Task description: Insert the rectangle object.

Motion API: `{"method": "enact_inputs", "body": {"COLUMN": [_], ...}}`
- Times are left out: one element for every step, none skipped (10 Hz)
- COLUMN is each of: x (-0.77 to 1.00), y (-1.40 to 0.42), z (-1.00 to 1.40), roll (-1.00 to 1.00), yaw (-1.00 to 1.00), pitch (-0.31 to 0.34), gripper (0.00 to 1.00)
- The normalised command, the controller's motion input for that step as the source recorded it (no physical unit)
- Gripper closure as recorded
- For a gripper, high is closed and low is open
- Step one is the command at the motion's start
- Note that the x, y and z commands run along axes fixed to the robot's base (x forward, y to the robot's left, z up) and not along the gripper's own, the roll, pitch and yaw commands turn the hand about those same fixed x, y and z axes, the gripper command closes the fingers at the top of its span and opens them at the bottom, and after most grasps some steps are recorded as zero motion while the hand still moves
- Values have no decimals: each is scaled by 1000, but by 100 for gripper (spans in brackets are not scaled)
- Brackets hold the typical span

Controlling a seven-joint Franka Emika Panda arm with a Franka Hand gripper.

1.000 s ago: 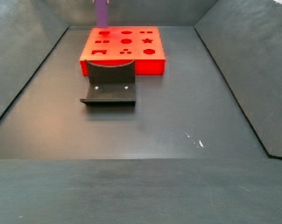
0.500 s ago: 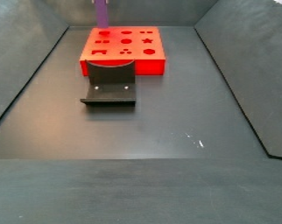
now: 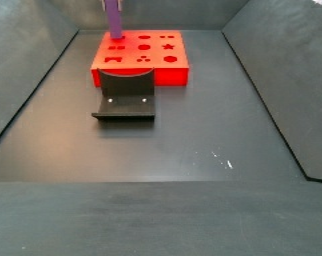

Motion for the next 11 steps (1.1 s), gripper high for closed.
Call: {"method": "enact_inputs", "body": {"x": [154, 0, -9, 0, 0, -63, -183, -169, -180, -126, -26], "y": [126, 274, 186, 0, -134, -114, -11, -34, 0, -11, -111], "z": [-429, -206, -143, -114, -83, -137, -131, -140, -169, -123, -131], "roll": [-26, -219, -194, -110, -31, -29, -53, -44, -71, -66, -13], "yaw": [54, 17, 14, 60, 134, 114, 57, 57, 37, 60, 106], "pitch": [139, 31, 4, 0, 0, 0, 0, 0, -6, -9, 0], "gripper": [100, 100, 100, 100, 100, 100, 100, 100, 100, 100, 100]}}
